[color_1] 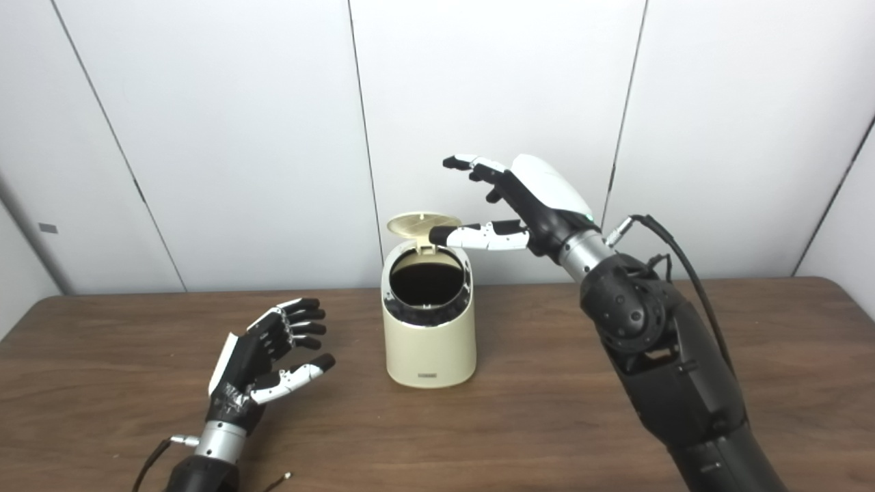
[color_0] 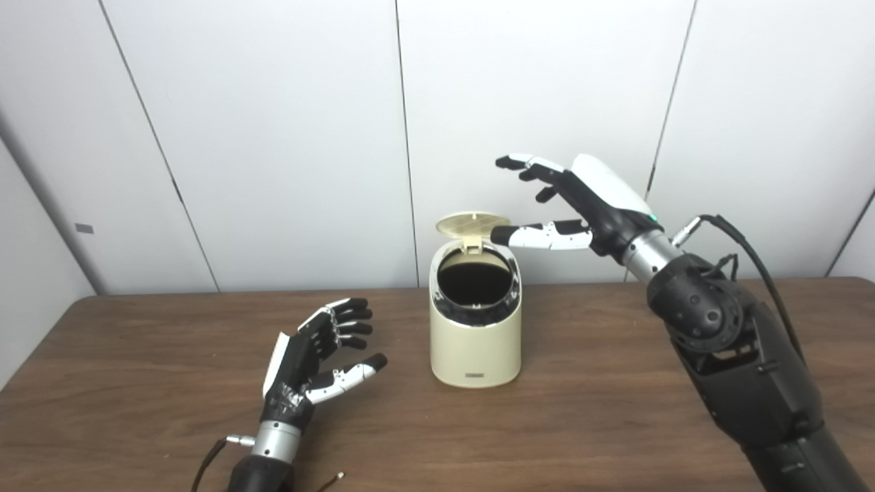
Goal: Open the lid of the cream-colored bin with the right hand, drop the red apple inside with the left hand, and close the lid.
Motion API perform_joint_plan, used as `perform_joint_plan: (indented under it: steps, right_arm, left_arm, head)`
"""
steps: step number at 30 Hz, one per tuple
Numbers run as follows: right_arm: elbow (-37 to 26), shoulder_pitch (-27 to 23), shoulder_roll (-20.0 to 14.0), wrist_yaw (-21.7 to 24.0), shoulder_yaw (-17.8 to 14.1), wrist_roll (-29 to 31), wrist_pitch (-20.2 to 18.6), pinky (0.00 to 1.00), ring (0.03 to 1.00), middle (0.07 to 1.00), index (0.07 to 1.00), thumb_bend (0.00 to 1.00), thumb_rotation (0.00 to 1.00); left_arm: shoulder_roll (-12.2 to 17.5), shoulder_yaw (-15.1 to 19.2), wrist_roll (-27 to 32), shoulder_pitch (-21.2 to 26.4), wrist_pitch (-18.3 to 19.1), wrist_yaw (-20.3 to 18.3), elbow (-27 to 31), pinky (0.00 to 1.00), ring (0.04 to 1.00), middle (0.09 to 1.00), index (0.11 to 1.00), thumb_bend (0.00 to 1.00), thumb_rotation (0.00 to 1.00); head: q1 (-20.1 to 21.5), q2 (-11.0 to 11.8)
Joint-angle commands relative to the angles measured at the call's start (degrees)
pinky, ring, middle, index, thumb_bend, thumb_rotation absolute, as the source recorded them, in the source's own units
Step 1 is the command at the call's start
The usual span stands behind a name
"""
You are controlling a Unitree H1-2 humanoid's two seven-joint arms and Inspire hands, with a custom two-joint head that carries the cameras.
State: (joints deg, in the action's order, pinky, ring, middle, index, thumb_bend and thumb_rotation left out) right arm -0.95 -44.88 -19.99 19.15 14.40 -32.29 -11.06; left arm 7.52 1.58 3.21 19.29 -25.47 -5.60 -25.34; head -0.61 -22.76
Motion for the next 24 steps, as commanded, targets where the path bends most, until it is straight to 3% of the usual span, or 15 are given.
perform_joint_plan:
  steps: [1,7,12,24]
  right_arm:
    - [0.3,-4.7,-1.3,0.7,0.4,-1.8,0.3,0.77,0.911,0.913,0.880,0.66,0.76]
    - [2.8,-6.7,-1.5,3.2,3.3,-4.0,0.5,0.83,0.936,0.901,0.881,0.68,0.78]
    - [4.2,-7.2,-1.8,3.2,5.8,-6.1,3.5,0.83,0.963,0.901,0.869,0.70,0.76]
    - [0.6,-5.0,-2.7,4.5,6.5,-8.1,5.8,0.84,0.959,0.858,0.826,0.71,0.76]
  left_arm:
    - [-0.9,-0.5,-0.5,-3.9,-1.3,-0.1,-4.5,0.61,0.678,0.730,0.753,0.72,0.10]
    - [-1.4,-0.6,0.0,-3.6,-1.2,-0.6,-5.2,0.62,0.678,0.722,0.747,0.72,0.08]
    - [-1.6,-0.7,-1.0,-3.4,-0.8,0.0,-5.0,0.60,0.670,0.721,0.744,0.73,0.12]
    - [-1.8,-0.3,-1.0,-3.3,-0.1,0.1,-4.9,0.59,0.660,0.723,0.747,0.72,0.11]
  head:
    - [0.0,0.0]
    - [-0.4,0.0]
    - [-1.0,-0.1]
    - [-0.9,-0.8]
